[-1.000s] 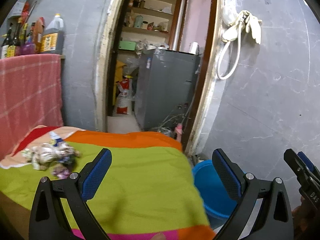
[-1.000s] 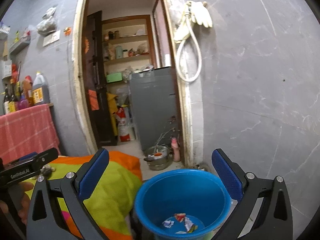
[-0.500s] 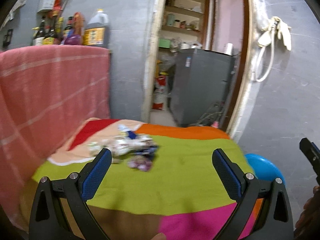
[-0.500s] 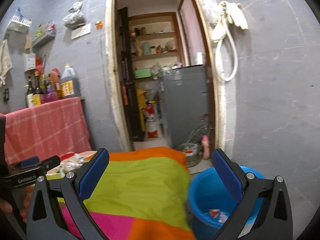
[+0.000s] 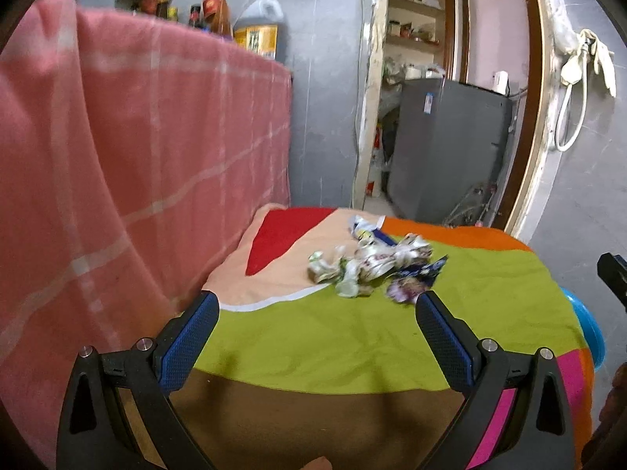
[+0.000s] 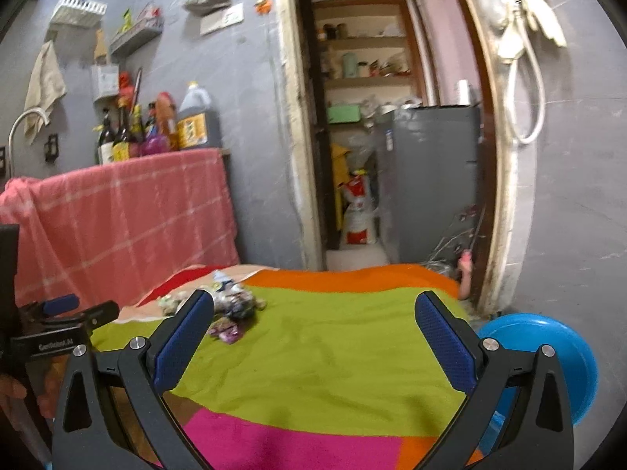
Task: Collect trash
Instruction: 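Move both open tools back to the trash pile on the bedspread, then grasp the white paper scrap with the left tool while the right tool grasps the purple ball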
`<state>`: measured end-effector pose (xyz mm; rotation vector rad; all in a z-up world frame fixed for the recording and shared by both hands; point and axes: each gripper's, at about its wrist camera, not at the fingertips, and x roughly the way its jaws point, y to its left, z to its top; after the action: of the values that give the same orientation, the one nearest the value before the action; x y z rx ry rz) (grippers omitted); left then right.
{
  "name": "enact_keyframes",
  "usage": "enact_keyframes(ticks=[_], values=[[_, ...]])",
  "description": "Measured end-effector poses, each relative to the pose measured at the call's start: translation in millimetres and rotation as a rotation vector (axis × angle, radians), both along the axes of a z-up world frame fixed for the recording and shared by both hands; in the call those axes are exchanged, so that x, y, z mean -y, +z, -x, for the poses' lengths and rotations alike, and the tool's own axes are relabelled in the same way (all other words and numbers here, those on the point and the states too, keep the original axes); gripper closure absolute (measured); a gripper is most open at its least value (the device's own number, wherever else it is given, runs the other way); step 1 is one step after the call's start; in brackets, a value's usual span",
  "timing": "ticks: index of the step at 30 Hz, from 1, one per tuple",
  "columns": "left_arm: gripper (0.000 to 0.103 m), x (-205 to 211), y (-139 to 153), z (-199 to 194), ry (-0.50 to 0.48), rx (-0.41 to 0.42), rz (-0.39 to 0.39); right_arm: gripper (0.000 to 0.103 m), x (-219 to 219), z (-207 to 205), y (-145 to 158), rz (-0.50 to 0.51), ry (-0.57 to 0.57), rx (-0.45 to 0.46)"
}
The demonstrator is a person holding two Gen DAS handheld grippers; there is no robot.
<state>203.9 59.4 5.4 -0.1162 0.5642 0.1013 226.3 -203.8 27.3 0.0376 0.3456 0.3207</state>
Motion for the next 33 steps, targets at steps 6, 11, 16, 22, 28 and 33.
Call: enact_keyframes(ticks=[6, 11, 16, 22, 28, 33], values=[[0.005, -28, -11, -24, -0.001, -0.083, 0.053, 0.000, -29, -23, -13, 0.038, 0.054, -0.065], [0.005, -40, -16, -40, 0.001, -0.113, 0.087, 0.000, -49, -44, -26, 0.047, 0.122, -0.134], [0.006, -43, -18, -52, -0.010, -0.126, 0.085, 0.011, -66, -64, -37, 0.060, 0.182, -0.216], [0.033, -44, -25, -77, -0.081, -0.179, 0.106, 0.029, -92, -82, -54, 0.096, 0.251, -0.322], [0.050, -46, -30, -92, -0.129, -0.210, 0.128, 0.047, -117, -92, -64, 0.152, 0.315, -0.387], [0.058, -43, -35, -101, -0.158, -0.233, 0.131, 0.054, -127, -105, -71, 0.168, 0.313, -0.451]])
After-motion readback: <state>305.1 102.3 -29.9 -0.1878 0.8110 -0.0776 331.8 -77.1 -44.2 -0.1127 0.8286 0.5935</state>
